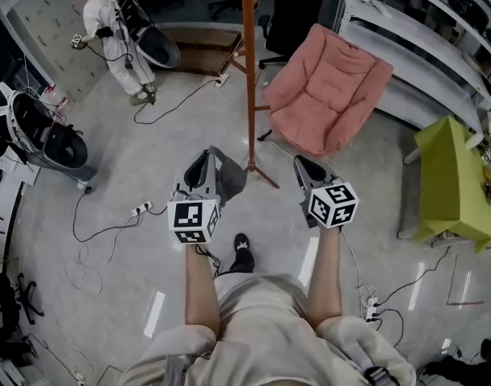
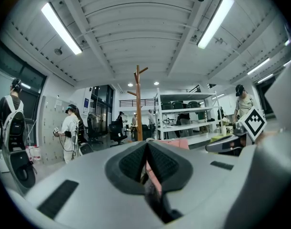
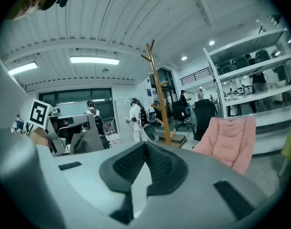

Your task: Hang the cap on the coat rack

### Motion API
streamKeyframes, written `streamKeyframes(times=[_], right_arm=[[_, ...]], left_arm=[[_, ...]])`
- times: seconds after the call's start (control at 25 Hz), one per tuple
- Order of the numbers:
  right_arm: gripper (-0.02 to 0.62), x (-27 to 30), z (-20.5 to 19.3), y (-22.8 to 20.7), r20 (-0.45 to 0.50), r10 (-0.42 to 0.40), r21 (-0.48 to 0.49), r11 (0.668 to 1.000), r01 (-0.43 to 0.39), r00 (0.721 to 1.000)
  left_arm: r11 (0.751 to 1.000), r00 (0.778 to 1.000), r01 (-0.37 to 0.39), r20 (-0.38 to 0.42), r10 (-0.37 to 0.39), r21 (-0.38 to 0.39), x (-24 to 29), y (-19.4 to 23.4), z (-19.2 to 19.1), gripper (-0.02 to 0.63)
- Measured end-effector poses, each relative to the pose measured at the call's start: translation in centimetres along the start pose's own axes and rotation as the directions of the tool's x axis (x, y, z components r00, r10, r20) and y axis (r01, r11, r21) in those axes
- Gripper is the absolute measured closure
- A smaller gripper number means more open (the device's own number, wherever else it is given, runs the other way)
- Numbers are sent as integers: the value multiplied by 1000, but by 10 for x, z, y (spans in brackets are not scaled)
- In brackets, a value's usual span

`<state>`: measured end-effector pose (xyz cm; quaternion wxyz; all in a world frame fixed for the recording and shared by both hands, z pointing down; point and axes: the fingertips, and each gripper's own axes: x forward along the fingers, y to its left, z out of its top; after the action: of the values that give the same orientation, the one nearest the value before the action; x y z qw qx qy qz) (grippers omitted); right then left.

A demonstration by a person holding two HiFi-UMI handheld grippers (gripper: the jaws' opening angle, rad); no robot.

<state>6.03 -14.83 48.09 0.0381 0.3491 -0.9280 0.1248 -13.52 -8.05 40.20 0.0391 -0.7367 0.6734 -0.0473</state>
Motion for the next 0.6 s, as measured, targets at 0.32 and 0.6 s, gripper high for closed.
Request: streamKeyframes(times=[0.32, 0.6], right_arm=[[591, 61, 25, 0, -30, -6, -33, 999, 5, 1000], [591, 96, 42, 7, 43, 5, -34, 999, -4, 999]], left_arm=[[1000, 1000, 17, -6, -17, 15, 45, 41, 8, 594], [998, 998, 67, -9, -66, 5, 78, 61, 1, 594]])
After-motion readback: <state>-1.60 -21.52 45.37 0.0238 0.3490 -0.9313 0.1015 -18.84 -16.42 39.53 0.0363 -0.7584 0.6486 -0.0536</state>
